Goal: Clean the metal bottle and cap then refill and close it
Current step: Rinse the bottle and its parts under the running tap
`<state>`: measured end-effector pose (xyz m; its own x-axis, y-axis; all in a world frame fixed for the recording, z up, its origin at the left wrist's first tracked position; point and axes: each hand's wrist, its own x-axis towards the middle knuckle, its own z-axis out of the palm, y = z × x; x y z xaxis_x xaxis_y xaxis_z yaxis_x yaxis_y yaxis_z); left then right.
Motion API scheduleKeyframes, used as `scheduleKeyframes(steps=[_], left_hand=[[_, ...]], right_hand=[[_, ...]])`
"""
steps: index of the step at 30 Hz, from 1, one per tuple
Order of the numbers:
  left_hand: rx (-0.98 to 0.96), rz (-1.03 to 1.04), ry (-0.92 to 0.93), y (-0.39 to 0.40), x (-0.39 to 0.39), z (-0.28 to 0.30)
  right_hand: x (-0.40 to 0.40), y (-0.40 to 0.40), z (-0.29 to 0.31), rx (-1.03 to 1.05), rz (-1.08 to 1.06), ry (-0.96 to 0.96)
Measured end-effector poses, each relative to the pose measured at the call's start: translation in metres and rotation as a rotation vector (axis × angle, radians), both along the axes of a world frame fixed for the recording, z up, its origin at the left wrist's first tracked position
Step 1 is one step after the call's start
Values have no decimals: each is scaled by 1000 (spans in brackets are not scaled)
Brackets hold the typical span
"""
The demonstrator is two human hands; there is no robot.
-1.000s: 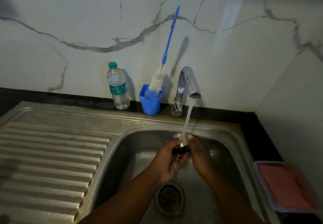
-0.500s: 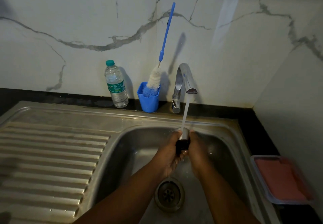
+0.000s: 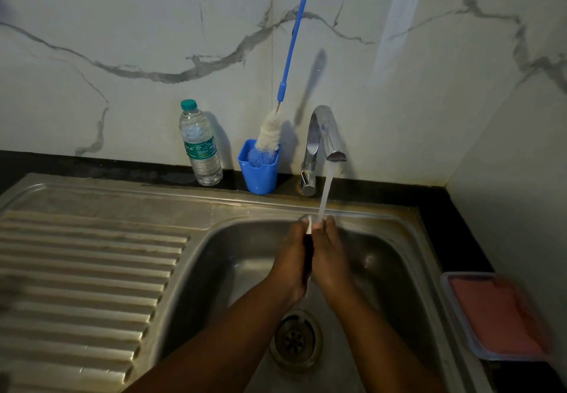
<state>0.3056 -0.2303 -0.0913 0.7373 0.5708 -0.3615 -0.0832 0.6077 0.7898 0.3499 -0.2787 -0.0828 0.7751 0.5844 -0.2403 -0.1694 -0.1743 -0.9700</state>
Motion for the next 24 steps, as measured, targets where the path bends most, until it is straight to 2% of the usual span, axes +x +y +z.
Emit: scheduleKeyframes(steps=[5,7,8,12,14,16,19,21,24], left_hand=[[-43,24,0,13,2,1],[-85,-16,-59,11,3,0],[-120,-31,-84,11,2,0],[-413,-87,-196,13,-3,0],[-530,-65,-236,14,-3,-1],[-568,-48,-204,13,-1,-3],[-567,-36,-149,17,1,-4],[-486,4,-89,20,2,-6],[-122,15,115,14,5,4]], right_hand=[[6,-12,-20,-224,233,-686],[11,-16,-22,-251,332,-885],[11,-18,-21,-226,349,-873],[8,-22,-16,-91,281,-625],[7,-21,-16,-21,224,-418],[4,-19,-15,1,194,-253],[-3,-16,-15,-15,161,-224],[-6,-13,-17,-31,164,-235],[-4,-11,-17,-43,74,-166]])
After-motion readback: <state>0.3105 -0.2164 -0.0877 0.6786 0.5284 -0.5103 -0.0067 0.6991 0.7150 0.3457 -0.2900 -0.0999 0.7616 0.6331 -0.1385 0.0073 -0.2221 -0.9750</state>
